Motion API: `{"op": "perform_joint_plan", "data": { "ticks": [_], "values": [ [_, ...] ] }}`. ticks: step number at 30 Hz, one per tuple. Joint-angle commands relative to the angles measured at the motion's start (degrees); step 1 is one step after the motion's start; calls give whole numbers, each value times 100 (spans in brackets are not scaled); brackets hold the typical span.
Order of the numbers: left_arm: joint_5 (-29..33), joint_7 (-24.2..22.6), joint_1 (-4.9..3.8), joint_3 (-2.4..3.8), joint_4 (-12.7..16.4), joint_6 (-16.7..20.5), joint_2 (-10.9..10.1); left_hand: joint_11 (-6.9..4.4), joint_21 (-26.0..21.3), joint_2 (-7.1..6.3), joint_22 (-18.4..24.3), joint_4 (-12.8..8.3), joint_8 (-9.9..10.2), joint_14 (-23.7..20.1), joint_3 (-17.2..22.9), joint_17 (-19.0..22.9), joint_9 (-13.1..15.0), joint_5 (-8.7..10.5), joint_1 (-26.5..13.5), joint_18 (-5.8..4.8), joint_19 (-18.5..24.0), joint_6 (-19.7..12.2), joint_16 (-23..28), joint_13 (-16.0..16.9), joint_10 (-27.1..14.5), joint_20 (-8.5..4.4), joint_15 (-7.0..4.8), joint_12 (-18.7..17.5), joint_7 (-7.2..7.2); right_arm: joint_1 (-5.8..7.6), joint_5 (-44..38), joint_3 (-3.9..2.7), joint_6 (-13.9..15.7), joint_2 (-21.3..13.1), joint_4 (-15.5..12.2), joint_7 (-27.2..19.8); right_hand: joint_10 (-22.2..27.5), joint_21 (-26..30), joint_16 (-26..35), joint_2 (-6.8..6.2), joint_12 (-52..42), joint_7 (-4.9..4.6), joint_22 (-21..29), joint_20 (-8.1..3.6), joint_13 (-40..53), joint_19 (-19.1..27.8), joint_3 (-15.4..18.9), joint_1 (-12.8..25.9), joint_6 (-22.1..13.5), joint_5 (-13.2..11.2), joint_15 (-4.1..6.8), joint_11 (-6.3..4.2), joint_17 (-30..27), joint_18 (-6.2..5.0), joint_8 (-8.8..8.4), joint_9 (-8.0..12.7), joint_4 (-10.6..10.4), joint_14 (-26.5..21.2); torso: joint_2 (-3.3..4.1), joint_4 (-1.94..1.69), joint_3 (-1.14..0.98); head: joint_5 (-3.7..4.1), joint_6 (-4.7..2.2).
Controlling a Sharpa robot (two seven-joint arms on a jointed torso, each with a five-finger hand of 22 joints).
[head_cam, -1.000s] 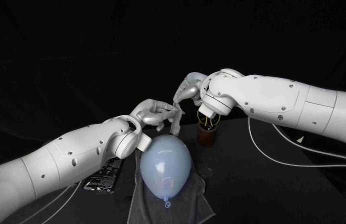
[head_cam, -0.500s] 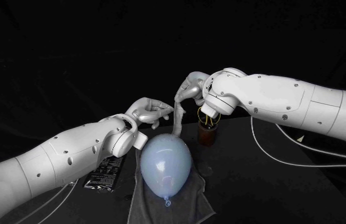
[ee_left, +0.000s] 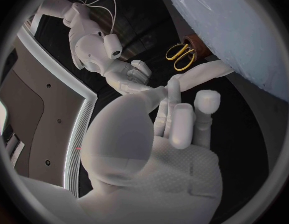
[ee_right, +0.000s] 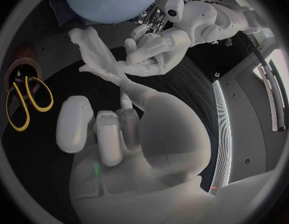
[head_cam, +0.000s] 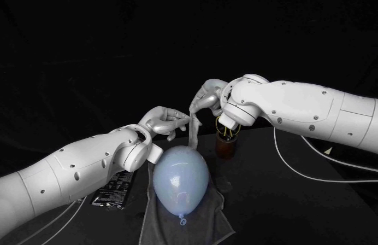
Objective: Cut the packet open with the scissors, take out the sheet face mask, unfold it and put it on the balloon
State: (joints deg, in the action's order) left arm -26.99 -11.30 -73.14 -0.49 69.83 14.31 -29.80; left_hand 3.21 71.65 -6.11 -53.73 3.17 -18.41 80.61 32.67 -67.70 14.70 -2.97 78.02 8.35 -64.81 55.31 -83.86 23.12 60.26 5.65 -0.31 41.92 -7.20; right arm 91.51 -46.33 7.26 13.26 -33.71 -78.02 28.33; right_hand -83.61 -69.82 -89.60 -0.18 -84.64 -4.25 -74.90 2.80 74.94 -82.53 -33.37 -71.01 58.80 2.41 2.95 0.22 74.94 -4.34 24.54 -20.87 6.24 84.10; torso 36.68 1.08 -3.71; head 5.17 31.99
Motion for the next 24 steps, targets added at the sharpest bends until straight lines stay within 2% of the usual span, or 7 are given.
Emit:
{"op": "perform_joint_plan", "data": {
  "ticks": [1, 10, 14, 16, 18, 19, 24],
  "values": [
    [17, -213, -8, 6, 141, 82, -82, -111, 34, -37, -17, -86, -269, 17, -59, -6, 171, 19, 38, -83, -44, 288, -22, 72, 55, -51, -80, 108, 102, 7, -33, -5, 80, 46, 98, -29, -272, -27, -40, 19, -12, -3, -979, 0, 1049, -31, -37, 39, 41, 38, 46, -19, 1506, 48, 77, -172, -6, 590, 5, -2, 2, 18, -8],
    [-85, -304, 2, 5, 659, -205, -544, -95, -58, 32, 150, -265, -490, -79, 49, 202, 388, 19, 141, -51, 95, 163, 63, 98, -109, -99, -86, 92, 65, 7, -61, -5, 160, 85, 200, -46, -268, -29, -40, 16, -6, -3, -980, -1, 1044, -33, -53, 46, 41, 38, 46, -20, 1506, 49, 82, -173, 1, 590, 4, -12, 12, 69, 11],
    [-120, -279, 5, 4, 775, -306, -642, -71, -64, 46, 162, -307, -526, -90, 135, 233, 442, 18, 137, -49, 105, 79, 82, 71, -147, -97, -71, 33, 37, 7, -77, -5, 180, 82, 206, -45, -268, -29, -40, 16, -6, -3, -980, -1, 1044, -33, -53, 46, 41, 38, 46, -20, 1506, 49, 82, -173, 1, 590, -3, -10, 16, 78, 13],
    [-135, -246, 6, 3, 804, -379, -661, 3, -44, 58, 128, -322, -344, -76, 298, 221, 391, 17, 90, -60, 83, -263, 84, 25, -174, -73, -17, -57, -64, 7, -82, -5, 193, 80, 199, -44, -268, -29, -40, 16, -6, -3, -980, -1, 1044, -33, -53, 46, 41, 38, 46, -20, 1506, 49, 82, -173, 1, 590, -2, -10, 18, 71, 13],
    [-147, -216, 7, 3, 812, -429, -659, 43, -40, 70, 121, -310, -225, -68, 383, 212, 340, 15, 48, -64, 80, -412, 82, 15, -167, -47, 18, -78, -116, 7, -84, -5, 203, 80, 192, -45, -271, -50, -40, 15, -8, -3, -986, -1, 1046, -41, -61, 50, 41, 38, 47, -20, 1506, 53, 85, -174, 4, 590, 0, -8, 18, 62, 15],
    [-166, -190, 7, 3, 816, -471, -651, 90, -30, 98, 104, -277, -78, -58, 488, 195, 265, 17, -20, -66, 71, -563, 75, 11, -163, -9, 60, -90, -173, 7, -86, -5, 212, 84, 188, -46, -271, -50, -40, 15, -8, -3, -986, -1, 1046, -41, -61, 50, 41, 38, 47, -20, 1506, 53, 85, -174, 4, 590, 1, -7, 17, 59, 16],
    [-359, -6, 7, 3, 798, -616, -556, 130, 51, 175, -46, -128, 267, 16, 663, 41, 96, 19, -219, -88, -29, -896, 11, 51, -151, 54, 107, -40, -225, 7, -88, -5, 263, 125, 189, -57, -267, -50, -40, 12, -2, -2, -986, -2, 1040, -42, -71, 55, 42, 38, 47, -21, 1506, 53, 89, -175, 9, 590, 2, -5, 15, 52, 10]
  ]
}}
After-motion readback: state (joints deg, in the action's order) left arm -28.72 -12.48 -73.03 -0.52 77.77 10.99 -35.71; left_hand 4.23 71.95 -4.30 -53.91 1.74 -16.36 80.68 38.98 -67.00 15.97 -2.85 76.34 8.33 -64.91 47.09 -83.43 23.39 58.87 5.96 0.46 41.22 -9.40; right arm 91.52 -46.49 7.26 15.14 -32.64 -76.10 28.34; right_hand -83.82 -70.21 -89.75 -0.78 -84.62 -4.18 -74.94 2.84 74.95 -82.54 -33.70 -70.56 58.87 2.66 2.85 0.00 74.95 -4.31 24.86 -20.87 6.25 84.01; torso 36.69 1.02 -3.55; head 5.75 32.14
